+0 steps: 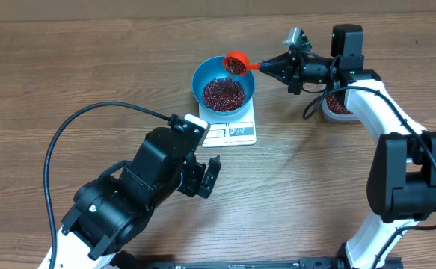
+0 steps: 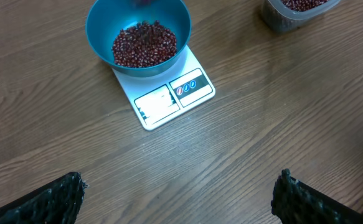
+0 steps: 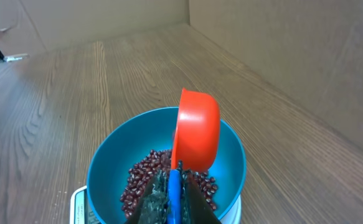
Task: Scoop item into bowl and weigh 150g on scale
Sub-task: 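Tip the scoop to pour beans into the teal bowl, then move the empty scoop back right over the bean container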
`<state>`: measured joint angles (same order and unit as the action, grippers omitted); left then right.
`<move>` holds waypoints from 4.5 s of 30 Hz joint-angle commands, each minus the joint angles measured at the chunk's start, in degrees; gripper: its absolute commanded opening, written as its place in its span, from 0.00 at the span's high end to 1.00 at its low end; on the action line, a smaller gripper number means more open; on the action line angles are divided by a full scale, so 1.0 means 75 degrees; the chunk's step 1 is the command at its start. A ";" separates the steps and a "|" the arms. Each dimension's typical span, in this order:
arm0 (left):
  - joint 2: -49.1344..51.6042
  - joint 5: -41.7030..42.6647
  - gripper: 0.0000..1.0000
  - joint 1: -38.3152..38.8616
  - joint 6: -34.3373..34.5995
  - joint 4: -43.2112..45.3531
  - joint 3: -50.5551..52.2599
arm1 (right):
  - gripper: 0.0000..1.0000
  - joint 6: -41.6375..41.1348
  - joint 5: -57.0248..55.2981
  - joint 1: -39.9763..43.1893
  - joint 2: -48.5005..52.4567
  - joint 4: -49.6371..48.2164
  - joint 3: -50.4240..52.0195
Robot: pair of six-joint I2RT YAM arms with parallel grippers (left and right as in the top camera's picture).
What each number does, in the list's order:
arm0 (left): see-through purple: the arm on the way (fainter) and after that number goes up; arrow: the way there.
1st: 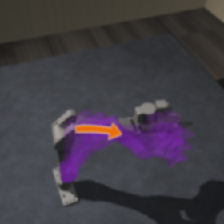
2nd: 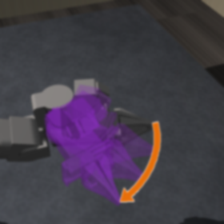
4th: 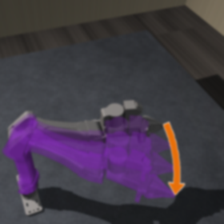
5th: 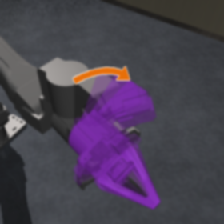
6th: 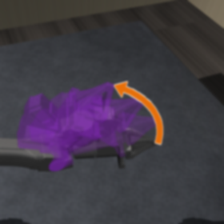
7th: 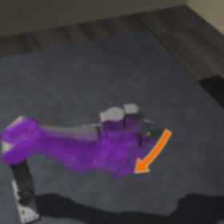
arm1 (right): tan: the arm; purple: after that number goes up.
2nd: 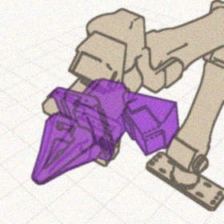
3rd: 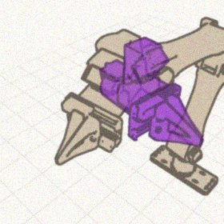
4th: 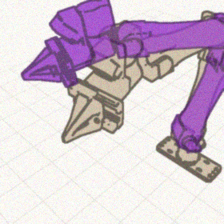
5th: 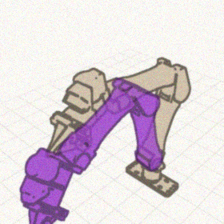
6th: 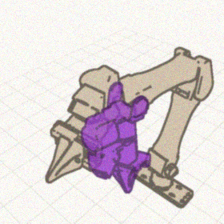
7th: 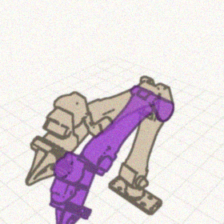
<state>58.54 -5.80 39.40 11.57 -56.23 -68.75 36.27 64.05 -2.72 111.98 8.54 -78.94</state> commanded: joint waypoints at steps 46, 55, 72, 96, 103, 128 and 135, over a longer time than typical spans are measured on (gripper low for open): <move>0.0044 -0.0079 0.01 0.0050 -0.0114 -0.0020 0.0012 | 0.96 0.2253 0.0000 -0.0038 0.0003 0.0187 0.0017; 0.0044 -0.0079 0.01 0.0050 -0.0114 -0.0020 0.0012 | 0.96 0.4607 -0.0006 -0.0035 0.0003 0.0102 0.0017; 0.0044 -0.0079 0.01 0.0050 -0.0114 -0.0020 0.0012 | 0.96 0.1384 -0.0029 0.0224 -0.0204 0.0152 0.0015; 0.0044 -0.0079 0.01 0.0050 -0.0114 -0.0020 0.0012 | 0.96 -0.3864 -0.4272 0.2037 -0.2780 0.3267 0.0012; 0.0044 -0.0079 0.01 0.0050 -0.0114 -0.0020 0.0012 | 0.96 -0.3864 -0.5607 0.2022 -0.2804 0.3905 0.0015; 0.0044 -0.0079 0.01 0.0050 -0.0114 -0.0020 0.0012 | 0.96 -0.3710 -0.8993 0.2022 -0.2465 0.5697 0.0032; 0.0044 -0.0079 0.01 0.0050 -0.0117 -0.0017 0.0012 | 0.96 -0.3570 -0.9480 0.2022 -0.1664 0.5639 0.0032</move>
<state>58.54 -5.80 39.40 11.55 -56.23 -68.69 8.97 -3.62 12.36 96.84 50.46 -78.96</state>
